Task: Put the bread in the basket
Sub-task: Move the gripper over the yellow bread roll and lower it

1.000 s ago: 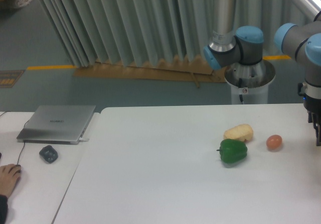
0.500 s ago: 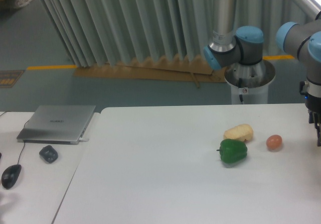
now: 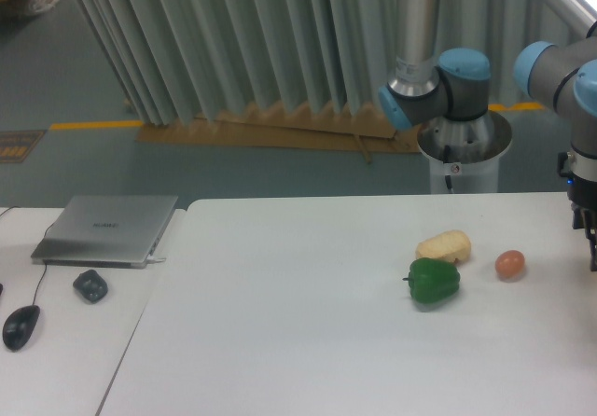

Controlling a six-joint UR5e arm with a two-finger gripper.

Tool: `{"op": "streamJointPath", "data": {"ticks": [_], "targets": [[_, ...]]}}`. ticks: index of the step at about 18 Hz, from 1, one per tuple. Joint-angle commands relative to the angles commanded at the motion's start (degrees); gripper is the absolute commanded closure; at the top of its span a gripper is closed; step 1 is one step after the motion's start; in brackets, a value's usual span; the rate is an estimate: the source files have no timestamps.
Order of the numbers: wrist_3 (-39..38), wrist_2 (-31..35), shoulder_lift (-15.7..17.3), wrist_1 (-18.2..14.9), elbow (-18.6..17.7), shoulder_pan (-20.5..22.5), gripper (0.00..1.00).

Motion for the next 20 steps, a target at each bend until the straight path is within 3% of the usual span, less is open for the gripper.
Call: {"op": "streamJointPath", "data": {"ticks": [7, 12, 15, 17, 20], "targets": [[-5.27, -0.61, 0.70, 0.26, -3.60, -1.05, 0.00], [-16.17, -0.62, 1.14, 0.18, -5.80, -6.32, 0.00], [-21.97, -0.18, 3.33, 0.18, -8.25, -9.13, 0.00], [-23.04, 1.49, 5.09, -0.44, -10.01, -11.33, 0.00], [-30.49, 4.91, 5.54, -3.07, -10.99, -14.66, 0.00]]}}
